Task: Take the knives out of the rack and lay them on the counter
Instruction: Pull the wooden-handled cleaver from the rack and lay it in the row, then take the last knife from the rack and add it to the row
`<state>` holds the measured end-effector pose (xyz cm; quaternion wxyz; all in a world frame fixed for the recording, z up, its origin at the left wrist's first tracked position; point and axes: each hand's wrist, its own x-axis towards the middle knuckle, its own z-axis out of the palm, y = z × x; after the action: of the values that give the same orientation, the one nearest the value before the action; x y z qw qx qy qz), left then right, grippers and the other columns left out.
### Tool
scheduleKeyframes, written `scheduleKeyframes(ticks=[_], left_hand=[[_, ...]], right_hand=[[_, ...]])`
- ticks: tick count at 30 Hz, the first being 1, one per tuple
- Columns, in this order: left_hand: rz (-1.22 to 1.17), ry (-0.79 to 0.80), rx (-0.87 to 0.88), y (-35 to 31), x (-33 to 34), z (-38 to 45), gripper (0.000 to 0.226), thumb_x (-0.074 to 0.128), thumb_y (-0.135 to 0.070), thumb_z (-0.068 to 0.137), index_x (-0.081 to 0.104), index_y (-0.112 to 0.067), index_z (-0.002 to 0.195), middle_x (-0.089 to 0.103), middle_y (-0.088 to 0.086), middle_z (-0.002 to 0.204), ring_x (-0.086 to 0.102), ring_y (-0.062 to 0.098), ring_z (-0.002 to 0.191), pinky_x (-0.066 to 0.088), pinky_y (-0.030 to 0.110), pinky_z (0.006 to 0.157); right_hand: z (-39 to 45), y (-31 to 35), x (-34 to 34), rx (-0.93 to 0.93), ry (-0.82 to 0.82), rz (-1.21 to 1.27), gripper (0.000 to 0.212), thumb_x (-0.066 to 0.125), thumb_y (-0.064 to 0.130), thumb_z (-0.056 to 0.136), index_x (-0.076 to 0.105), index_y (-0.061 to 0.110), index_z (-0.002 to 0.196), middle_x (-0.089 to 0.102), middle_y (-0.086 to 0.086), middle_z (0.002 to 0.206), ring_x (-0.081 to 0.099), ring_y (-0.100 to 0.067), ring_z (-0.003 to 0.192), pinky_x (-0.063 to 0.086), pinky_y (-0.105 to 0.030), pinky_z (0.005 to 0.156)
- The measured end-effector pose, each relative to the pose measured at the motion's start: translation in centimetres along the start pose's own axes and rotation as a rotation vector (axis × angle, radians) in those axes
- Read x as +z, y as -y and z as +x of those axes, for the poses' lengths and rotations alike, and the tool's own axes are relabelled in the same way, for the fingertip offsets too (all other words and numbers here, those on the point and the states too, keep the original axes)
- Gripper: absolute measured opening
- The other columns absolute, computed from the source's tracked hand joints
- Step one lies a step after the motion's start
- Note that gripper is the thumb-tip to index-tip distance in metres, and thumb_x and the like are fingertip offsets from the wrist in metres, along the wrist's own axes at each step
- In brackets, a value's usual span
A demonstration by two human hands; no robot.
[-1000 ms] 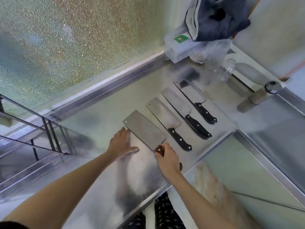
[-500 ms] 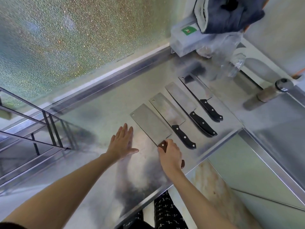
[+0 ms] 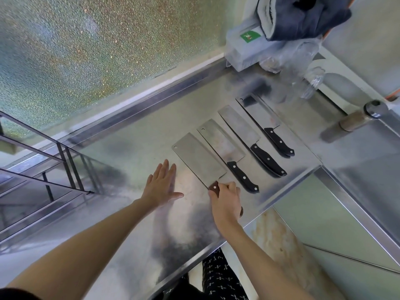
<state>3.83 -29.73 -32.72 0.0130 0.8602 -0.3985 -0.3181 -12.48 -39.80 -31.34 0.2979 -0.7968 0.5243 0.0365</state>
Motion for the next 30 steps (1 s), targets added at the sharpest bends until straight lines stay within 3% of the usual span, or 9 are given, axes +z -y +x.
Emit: scheduleKeyframes(ticks=[5,8,11,14,16,23,26,30], left_hand=[[-0.006,0.008,-0.004,0.1,-0.3,-0.1,0.098,0.061,-0.050,0.078,0.000,-0.019,0.147,-0.011,0.007,0.159,-0.005,0.026,0.147,0.012,0.046,0.119],[-0.064,0.007,-0.002,0.1,-1.6,-0.6,0.090,0.063,-0.046,0.078,0.012,-0.016,0.146,0.001,0.007,0.159,0.005,0.026,0.147,0.015,0.043,0.118],[-0.177,-0.078,-0.020,0.5,-4.5,-2.1,0.083,0.064,-0.042,0.079,0.022,-0.014,0.145,0.016,0.007,0.158,0.018,0.025,0.144,0.020,0.040,0.116],[-0.228,-0.226,0.027,1.5,-9.5,-4.9,0.075,0.062,-0.041,0.082,0.028,-0.015,0.143,0.026,0.007,0.155,0.028,0.024,0.141,0.024,0.038,0.115],[-0.267,-0.353,0.040,2.4,-13.7,-7.6,0.071,0.063,-0.039,0.082,0.032,-0.014,0.141,0.032,0.008,0.152,0.032,0.023,0.139,0.025,0.035,0.114],[-0.247,-0.742,-0.108,8.0,-25.7,-19.9,0.066,0.067,-0.032,0.080,0.039,-0.015,0.137,0.038,0.006,0.148,0.037,0.020,0.135,0.027,0.027,0.111],[-0.211,-0.841,-0.229,11.4,-28.5,-25.2,0.066,0.066,-0.034,0.080,0.037,-0.017,0.138,0.037,0.005,0.149,0.038,0.022,0.135,0.031,0.034,0.112],[-0.160,-0.908,-0.383,17.0,-30.3,-30.8,0.066,0.064,-0.038,0.081,0.036,-0.021,0.138,0.038,0.004,0.148,0.040,0.023,0.133,0.036,0.039,0.110]], right_hand=[[0.2,0.1,0.4,-0.036,-0.012,-0.191,0.029,0.051,0.032,0.090,0.061,0.010,0.105,0.051,-0.009,0.118,0.043,-0.027,0.108,0.035,-0.035,0.093],[0.1,1.2,-0.8,-0.062,-0.009,-0.350,0.038,0.048,0.039,0.089,0.057,0.010,0.111,0.049,-0.010,0.121,0.042,-0.028,0.111,0.034,-0.036,0.095],[0.6,4.1,-2.9,-0.180,0.002,-0.257,0.044,0.051,0.040,0.088,0.049,0.006,0.117,0.047,-0.013,0.122,0.045,-0.030,0.112,0.037,-0.037,0.094],[1.5,10.0,-5.6,-0.395,0.160,0.064,0.041,0.059,0.033,0.084,0.050,0.008,0.115,0.049,-0.013,0.119,0.048,-0.029,0.112,0.040,-0.038,0.094],[1.6,15.2,-7.7,-0.562,0.230,0.138,0.039,0.062,0.030,0.083,0.053,0.009,0.115,0.052,-0.011,0.119,0.052,-0.027,0.111,0.042,-0.038,0.095],[-2.4,33.1,-13.2,-1.059,0.228,0.211,0.035,0.065,0.023,0.083,0.056,0.007,0.113,0.058,-0.010,0.103,0.056,-0.025,0.094,0.044,-0.035,0.084],[-5.4,39.3,-13.8,-1.241,0.239,0.200,0.034,0.063,0.022,0.084,0.056,0.007,0.115,0.054,-0.004,0.101,0.054,-0.022,0.096,0.042,-0.031,0.083],[-9.7,46.6,-12.6,-1.408,0.219,0.170,0.031,0.064,0.020,0.083,0.058,0.006,0.110,0.060,-0.014,0.107,0.057,-0.025,0.097,0.044,-0.035,0.085]])
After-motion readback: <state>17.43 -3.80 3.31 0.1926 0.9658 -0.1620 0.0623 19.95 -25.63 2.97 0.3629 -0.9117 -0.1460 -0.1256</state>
